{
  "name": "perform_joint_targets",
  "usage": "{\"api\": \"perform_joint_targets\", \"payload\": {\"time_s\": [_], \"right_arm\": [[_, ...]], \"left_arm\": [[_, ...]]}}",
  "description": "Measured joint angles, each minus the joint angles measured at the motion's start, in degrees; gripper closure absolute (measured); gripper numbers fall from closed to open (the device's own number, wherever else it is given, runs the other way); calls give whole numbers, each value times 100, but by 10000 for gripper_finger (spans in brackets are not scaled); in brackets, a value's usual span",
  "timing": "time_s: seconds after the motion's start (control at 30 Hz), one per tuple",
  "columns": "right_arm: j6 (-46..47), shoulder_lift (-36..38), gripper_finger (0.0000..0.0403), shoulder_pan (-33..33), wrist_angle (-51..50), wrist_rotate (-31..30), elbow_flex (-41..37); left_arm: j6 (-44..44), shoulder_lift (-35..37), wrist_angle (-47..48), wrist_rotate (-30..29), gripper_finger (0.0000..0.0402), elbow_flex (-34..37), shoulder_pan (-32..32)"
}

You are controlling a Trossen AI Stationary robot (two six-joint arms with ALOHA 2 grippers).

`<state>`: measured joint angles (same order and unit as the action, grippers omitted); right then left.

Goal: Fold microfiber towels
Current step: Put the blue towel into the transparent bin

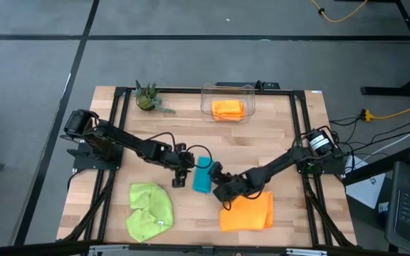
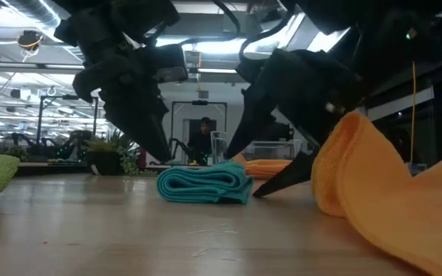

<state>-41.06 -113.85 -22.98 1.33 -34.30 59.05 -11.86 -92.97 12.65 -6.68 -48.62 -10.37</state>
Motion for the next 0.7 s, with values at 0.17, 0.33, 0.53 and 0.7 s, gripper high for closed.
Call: {"api": "perform_joint_targets", "payload": {"time_s": [0.17,0.33,0.53,0.7], "right_arm": [[-834,-10,124,41,228,160,-173],[-917,-1,124,92,251,439,-191],[-920,-5,124,98,252,468,-195],[-920,-5,124,103,245,503,-195]], "left_arm": [[-22,-4,-101,35,310,121,-5],[-154,-165,-661,193,310,146,-26],[-160,-753,-1042,319,310,153,-81],[-165,-960,-1621,312,310,151,-101]]}}
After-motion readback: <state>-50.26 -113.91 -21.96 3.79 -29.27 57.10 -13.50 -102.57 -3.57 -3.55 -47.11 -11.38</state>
